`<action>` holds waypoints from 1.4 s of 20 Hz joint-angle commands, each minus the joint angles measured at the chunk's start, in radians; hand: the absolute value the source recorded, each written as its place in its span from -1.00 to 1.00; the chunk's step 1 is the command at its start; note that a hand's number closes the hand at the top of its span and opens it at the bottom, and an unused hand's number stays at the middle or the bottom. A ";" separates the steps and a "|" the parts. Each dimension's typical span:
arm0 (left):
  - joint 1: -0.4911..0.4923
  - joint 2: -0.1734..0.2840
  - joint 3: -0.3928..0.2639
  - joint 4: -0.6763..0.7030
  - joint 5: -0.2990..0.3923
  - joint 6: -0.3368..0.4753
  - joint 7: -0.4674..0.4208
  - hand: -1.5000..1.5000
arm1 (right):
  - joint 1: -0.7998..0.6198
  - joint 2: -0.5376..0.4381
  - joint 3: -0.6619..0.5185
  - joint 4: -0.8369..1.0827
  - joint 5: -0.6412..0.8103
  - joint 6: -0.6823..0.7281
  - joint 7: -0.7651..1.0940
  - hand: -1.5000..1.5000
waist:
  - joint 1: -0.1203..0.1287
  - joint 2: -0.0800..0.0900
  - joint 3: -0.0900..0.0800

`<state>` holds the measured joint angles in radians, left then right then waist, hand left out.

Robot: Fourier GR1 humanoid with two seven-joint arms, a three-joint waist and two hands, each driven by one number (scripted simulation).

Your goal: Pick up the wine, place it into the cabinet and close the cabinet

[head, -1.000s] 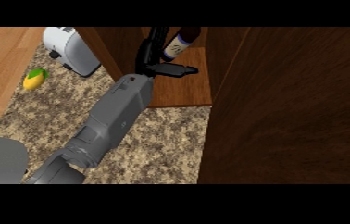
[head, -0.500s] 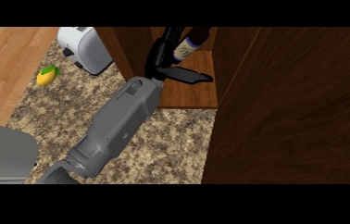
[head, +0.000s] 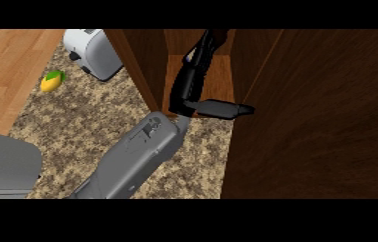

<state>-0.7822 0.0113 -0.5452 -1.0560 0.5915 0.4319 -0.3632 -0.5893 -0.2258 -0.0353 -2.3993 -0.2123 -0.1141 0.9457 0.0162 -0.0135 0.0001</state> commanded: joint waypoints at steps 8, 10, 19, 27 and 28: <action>0.280 -0.010 -0.259 -0.463 -0.026 0.360 0.021 -1.00 | -0.048 0.001 0.027 -0.005 0.023 -0.033 0.017 -1.00 | -0.016 0.008 -0.001; 0.380 -0.010 -0.284 -0.537 -0.077 0.359 0.024 -1.00 | -0.106 -0.024 0.037 -0.028 0.032 -0.056 0.093 -1.00 | -0.009 0.005 -0.001; 0.607 0.217 -0.288 -0.824 -0.070 0.194 0.062 1.00 | -0.048 -0.020 0.055 -0.075 0.038 -0.069 0.107 -1.00 | -0.014 0.009 -0.001; 0.818 0.385 -0.367 -1.025 -0.093 0.127 -0.014 1.00 | -0.092 -0.012 0.189 -0.023 -0.023 0.036 0.046 1.00 | 0.004 0.009 -0.002; 0.833 0.423 -0.279 -0.999 -0.024 0.047 -0.046 1.00 | -0.042 -0.014 0.187 -0.068 -0.042 0.060 0.019 1.00 | -0.005 0.012 -0.002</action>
<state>-0.0196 0.3450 -0.8745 -2.0130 0.5153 0.5776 -0.3659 -0.6424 -0.2456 0.0807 -2.4045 -0.1976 -0.1101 0.9717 0.0093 -0.0030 0.0032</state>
